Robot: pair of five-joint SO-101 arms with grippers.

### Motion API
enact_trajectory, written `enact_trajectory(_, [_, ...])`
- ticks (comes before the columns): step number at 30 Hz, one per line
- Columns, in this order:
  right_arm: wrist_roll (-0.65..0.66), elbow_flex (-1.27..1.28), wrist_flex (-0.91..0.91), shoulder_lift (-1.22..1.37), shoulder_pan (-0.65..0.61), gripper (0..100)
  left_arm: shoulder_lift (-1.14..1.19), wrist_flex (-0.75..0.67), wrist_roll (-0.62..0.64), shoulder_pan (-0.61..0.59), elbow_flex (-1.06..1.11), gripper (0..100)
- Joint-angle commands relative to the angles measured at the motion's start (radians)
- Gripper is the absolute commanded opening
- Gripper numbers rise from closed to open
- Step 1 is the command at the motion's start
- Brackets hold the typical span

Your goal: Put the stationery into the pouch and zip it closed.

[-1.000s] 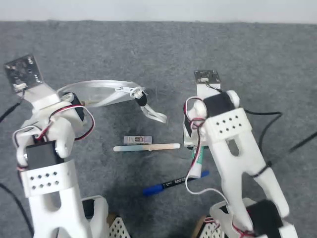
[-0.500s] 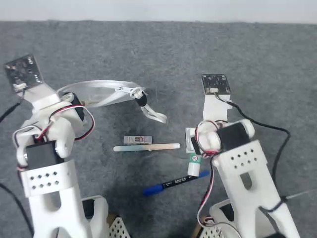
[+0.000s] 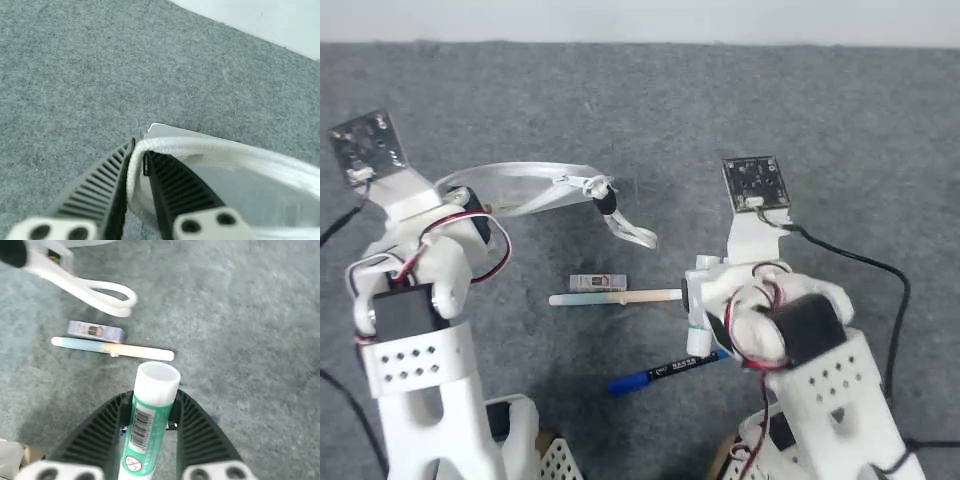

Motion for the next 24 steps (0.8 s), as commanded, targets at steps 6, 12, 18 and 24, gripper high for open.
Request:
enact_trajectory(6, [0.003,-0.012,-0.122,-0.208,-0.015,0.6,0.017,-0.011,0.008,-0.003,0.002,1])
enact_trajectory(12, [0.003,-0.012,-0.206,-0.312,-0.015,0.6,0.017,-0.011,0.008,-0.003,0.002,1])
enact_trajectory(18, [0.003,-0.011,-0.325,-0.344,-0.059,0.6,0.017,-0.011,0.008,-0.002,0.002,1])
enact_trajectory(24, [0.003,0.008,-0.472,-0.341,-0.229,0.6,0.017,-0.012,0.008,-0.002,0.002,1])
